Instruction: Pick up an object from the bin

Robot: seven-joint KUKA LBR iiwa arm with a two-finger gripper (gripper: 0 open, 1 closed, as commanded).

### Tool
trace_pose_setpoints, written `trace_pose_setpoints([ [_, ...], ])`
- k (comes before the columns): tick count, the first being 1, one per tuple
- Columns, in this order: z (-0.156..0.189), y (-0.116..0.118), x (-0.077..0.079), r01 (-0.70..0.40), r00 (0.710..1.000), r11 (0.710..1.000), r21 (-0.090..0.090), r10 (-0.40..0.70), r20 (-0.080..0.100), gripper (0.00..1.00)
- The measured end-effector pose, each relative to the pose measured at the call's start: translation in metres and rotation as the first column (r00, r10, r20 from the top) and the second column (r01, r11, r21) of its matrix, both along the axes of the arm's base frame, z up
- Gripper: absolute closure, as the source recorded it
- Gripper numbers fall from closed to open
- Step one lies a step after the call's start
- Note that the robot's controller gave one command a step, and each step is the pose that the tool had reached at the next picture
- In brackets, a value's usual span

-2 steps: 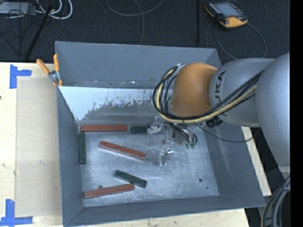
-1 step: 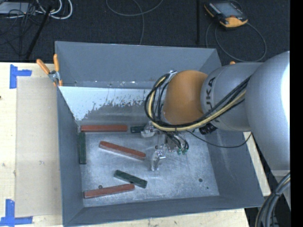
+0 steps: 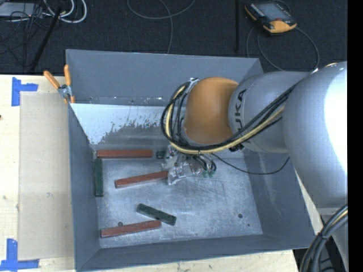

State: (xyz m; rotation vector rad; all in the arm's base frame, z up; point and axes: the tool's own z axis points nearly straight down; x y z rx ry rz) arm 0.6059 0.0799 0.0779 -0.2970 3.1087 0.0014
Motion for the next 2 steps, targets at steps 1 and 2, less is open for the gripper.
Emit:
trace_pose_setpoints([
  [1,0.0,0.0,0.0,0.0,1.0,1.0,0.0,0.0,0.0,1.0],
  [2,0.134,-0.021,-0.007,-0.065,0.998,0.998,-0.002,0.065,-0.016,1.0],
])
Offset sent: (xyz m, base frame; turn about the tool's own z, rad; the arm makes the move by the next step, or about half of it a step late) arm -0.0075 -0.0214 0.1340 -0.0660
